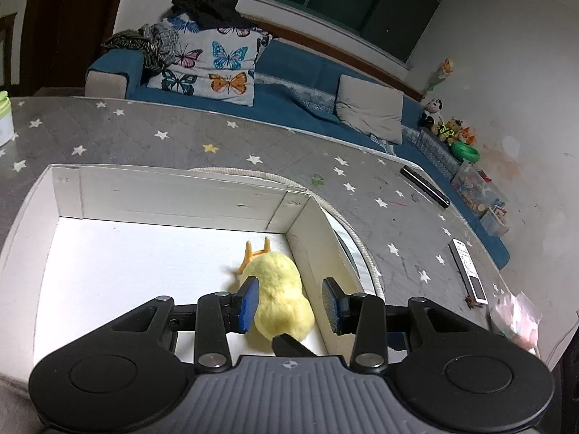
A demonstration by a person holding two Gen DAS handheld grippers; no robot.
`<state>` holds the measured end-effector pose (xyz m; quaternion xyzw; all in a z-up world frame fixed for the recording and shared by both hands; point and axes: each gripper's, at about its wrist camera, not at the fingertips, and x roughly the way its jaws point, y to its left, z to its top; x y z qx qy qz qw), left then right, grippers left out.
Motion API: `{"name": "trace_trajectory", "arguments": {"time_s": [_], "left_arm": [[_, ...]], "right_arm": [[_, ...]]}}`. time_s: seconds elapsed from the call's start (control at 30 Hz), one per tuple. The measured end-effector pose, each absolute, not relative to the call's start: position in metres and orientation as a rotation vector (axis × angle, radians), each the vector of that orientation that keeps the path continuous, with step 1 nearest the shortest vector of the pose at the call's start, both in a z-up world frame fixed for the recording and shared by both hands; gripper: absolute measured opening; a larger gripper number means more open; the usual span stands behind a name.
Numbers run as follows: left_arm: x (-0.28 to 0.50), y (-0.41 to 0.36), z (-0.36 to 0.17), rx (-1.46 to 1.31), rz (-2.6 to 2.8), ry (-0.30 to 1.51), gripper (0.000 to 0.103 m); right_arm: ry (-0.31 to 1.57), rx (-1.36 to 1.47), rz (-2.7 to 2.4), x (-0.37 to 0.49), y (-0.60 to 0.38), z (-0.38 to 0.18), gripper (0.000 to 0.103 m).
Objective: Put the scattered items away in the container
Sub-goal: 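Open the left tool to release the plush chick and withdraw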
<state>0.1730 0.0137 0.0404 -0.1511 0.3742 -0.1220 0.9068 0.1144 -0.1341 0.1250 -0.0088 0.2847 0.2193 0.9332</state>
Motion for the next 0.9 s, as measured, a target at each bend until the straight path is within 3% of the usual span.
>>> {"name": "trace_trajectory", "arguments": {"time_s": [0.13,0.63,0.9], "left_arm": [[0.154,0.012,0.043,-0.29,-0.252,0.758,0.041],[0.09,0.011,0.034,-0.238,-0.206,0.725,0.041],[0.077,0.007,0.023,-0.24,-0.221,0.746,0.041]], "right_arm": [[0.567,-0.006,0.448,0.103,-0.139,0.128,0.059],[0.543,-0.006,0.475,0.04,-0.15,0.118,0.082],[0.584,-0.024,0.475,0.022,-0.151,0.102,0.082]]}}
